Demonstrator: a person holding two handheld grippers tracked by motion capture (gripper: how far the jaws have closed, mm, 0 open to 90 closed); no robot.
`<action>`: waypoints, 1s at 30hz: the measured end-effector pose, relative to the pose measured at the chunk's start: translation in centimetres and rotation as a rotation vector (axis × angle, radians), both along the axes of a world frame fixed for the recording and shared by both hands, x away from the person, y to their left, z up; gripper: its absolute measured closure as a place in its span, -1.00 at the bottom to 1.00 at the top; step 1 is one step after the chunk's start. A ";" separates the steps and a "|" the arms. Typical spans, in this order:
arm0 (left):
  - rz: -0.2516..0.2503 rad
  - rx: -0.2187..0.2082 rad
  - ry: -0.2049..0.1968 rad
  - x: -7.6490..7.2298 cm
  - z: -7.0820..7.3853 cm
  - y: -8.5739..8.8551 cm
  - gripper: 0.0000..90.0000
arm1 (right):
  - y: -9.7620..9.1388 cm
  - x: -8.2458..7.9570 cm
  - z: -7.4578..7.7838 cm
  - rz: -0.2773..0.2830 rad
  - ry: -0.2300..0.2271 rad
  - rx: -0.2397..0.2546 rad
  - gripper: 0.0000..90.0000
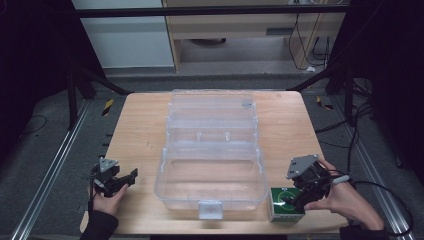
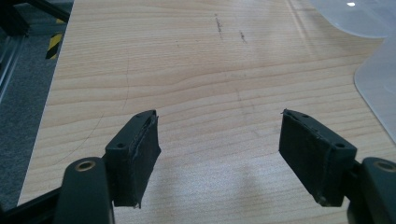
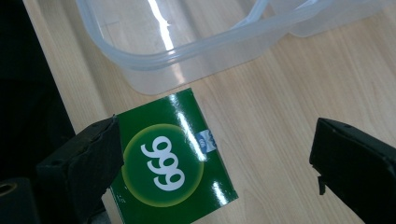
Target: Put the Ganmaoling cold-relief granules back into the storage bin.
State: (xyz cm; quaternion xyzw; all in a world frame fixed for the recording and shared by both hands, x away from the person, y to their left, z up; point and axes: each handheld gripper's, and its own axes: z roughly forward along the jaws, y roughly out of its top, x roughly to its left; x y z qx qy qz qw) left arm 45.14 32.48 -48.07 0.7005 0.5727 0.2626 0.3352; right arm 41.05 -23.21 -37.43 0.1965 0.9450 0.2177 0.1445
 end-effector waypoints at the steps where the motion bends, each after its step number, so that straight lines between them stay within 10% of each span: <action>1: 0.000 0.003 0.000 0.0 0.0 0.0 -0.38 | 0.1 -0.1 -0.2 0.003 0.010 -0.004 -0.93; 30: -0.007 0.011 0.003 0.0 -0.1 -0.1 -0.38 | 1.2 -0.4 -4.1 0.140 0.117 -0.113 -0.95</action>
